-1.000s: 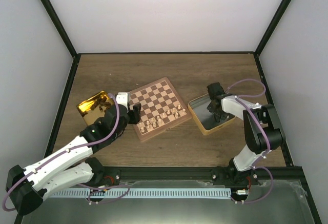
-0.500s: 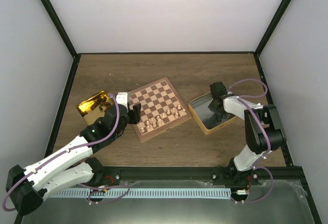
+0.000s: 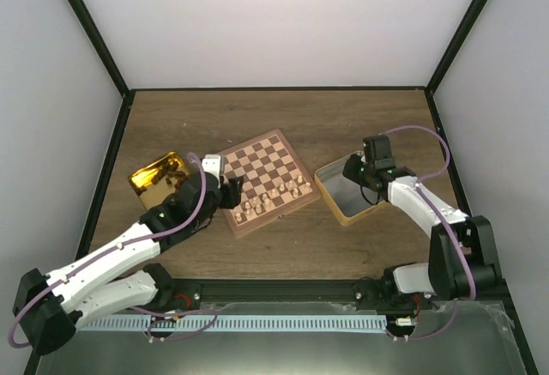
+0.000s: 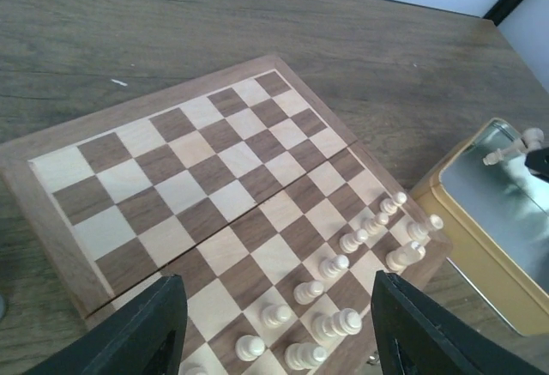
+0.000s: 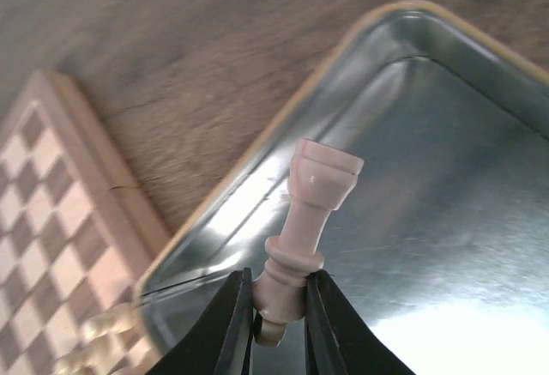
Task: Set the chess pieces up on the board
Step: Pick up the chess piece from the storage box.
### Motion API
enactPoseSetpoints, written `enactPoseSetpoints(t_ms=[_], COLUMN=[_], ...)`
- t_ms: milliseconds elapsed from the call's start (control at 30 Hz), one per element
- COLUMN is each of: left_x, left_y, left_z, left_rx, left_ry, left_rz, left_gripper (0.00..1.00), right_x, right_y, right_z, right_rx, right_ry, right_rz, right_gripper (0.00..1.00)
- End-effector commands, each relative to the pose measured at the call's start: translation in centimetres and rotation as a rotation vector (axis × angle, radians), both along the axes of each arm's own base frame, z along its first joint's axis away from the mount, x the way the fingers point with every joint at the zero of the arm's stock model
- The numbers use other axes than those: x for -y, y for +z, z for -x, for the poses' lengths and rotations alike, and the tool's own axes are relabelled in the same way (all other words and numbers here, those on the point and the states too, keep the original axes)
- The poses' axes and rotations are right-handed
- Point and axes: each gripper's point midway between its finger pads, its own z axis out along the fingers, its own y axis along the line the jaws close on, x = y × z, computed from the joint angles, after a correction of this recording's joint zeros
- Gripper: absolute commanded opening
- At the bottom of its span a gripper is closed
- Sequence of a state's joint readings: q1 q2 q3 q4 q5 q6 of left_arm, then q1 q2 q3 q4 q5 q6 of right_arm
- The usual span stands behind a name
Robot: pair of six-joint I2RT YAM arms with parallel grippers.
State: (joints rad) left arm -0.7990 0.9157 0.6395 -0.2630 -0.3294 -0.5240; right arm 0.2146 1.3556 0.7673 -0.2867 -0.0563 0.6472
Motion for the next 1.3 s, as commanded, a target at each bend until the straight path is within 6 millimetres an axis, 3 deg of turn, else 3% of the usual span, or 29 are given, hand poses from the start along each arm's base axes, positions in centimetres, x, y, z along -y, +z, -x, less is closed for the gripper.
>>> enactPoseSetpoints(t_ms=[0,100,333,567,700,933,1267], left_x=[2.0,2.9,4.5,6.9,8.7,12.8,17.3], left_y=[2.3,2.6,2.7,2.6,2.6,5.8,7.4], left_z=[-0.1,0.0,0.1,-0.1,-0.3,-1.7,-3.5], left_rx=[0.004,-0.012,-0.049,-0.095,-0.147,-0.25,-0.412], left_ry=[-0.055,-0.084,-0.126,-0.197,-0.24,-0.32,-0.447], left_rz=[0.104,0.142,0.212,0.238,0.282,0.576,0.816], left_gripper=[0.62,0.63,0.64,0.67,0.68,0.89,0.93], right_x=[-2.6,-3.3,-2.8,-4.3,-5.6,-6.7,-9.5], right_y=[3.2,4.2,3.2,1.6,1.9,5.9,13.3], right_z=[-0.1,0.6,1.8,3.3,4.3,5.3,7.6], right_rx=[0.122,0.153,0.122,0.072,0.068,0.182,0.367], right_ry=[0.145,0.191,0.195,0.286,0.361,0.437,0.646], right_rz=[-0.114,-0.145,-0.112,-0.171,-0.233,-0.292,-0.439], right_gripper=[0.03,0.03,0.02,0.02,0.01,0.01,0.02])
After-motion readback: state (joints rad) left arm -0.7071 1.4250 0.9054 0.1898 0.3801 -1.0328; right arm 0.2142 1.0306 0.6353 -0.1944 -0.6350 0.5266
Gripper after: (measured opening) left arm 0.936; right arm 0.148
